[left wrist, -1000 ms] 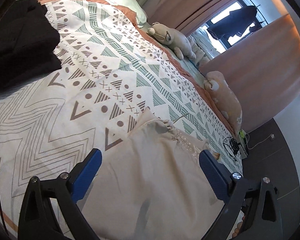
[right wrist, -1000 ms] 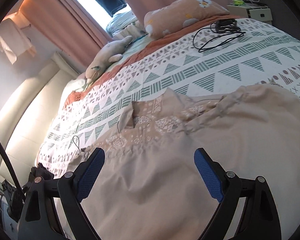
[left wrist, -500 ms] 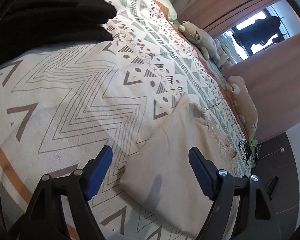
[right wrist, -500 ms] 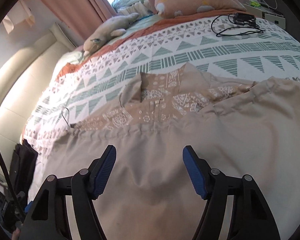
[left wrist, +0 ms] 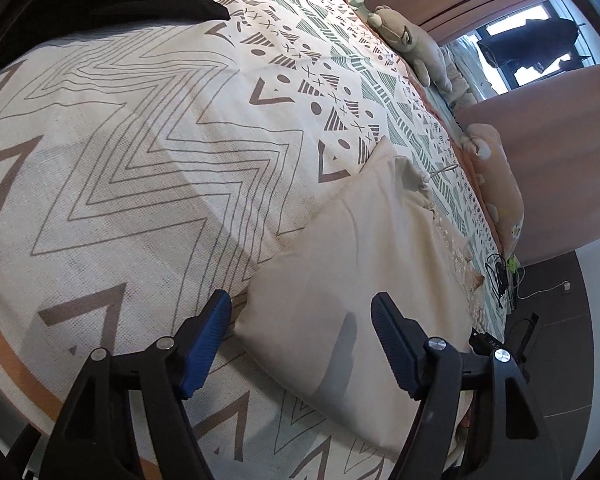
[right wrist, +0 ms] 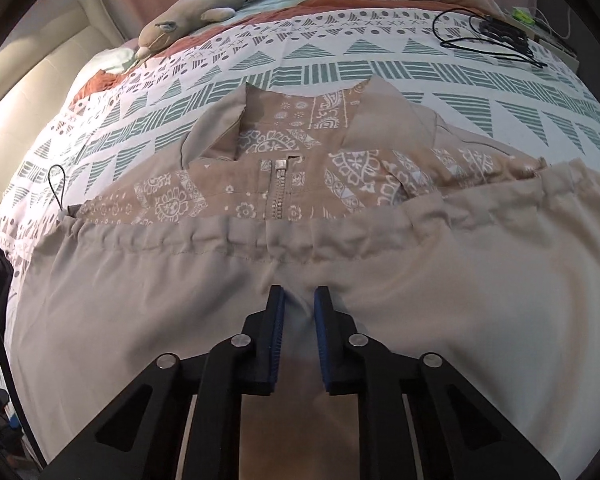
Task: Fold large clothes
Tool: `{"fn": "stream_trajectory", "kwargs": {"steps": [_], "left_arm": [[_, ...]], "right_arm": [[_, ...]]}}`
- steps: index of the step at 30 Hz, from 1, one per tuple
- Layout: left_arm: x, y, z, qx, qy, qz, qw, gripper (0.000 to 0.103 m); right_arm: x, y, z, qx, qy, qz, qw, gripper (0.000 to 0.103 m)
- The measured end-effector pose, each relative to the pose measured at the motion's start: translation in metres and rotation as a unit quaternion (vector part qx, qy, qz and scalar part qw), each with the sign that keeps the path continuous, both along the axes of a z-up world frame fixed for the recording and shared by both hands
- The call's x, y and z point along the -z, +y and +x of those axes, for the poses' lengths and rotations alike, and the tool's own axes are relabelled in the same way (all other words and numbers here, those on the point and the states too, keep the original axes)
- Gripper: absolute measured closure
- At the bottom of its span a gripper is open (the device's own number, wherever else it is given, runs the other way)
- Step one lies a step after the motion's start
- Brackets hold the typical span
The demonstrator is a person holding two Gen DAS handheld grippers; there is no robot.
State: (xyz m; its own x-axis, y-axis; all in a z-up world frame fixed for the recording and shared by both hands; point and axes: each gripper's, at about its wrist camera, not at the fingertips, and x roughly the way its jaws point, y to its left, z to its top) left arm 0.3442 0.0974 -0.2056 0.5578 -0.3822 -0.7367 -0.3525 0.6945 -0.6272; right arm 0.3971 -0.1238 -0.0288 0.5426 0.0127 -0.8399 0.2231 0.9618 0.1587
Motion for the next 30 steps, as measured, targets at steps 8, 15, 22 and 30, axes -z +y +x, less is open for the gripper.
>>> {"fn": "stream_trajectory", "kwargs": {"steps": [8, 15, 22, 30], "left_arm": [[0.003, -0.002, 0.004, -0.003, 0.01, 0.01, 0.9999, 0.03], [0.002, -0.002, 0.005, -0.007, 0.015, 0.002, 0.9999, 0.03], [0.002, -0.003, 0.003, -0.005, 0.012, -0.009, 0.9999, 0.03], [0.003, -0.002, 0.001, -0.004, 0.011, -0.015, 0.9998, 0.03]], "right_arm": [[0.003, -0.01, 0.028, -0.007, -0.002, -0.01, 1.0, 0.103], [0.004, -0.026, 0.036, 0.012, -0.011, 0.03, 0.999, 0.103], [-0.014, -0.034, 0.023, 0.01, -0.029, 0.08, 0.996, 0.103], [-0.007, -0.007, 0.03, -0.02, -0.005, 0.036, 0.999, 0.103]]}}
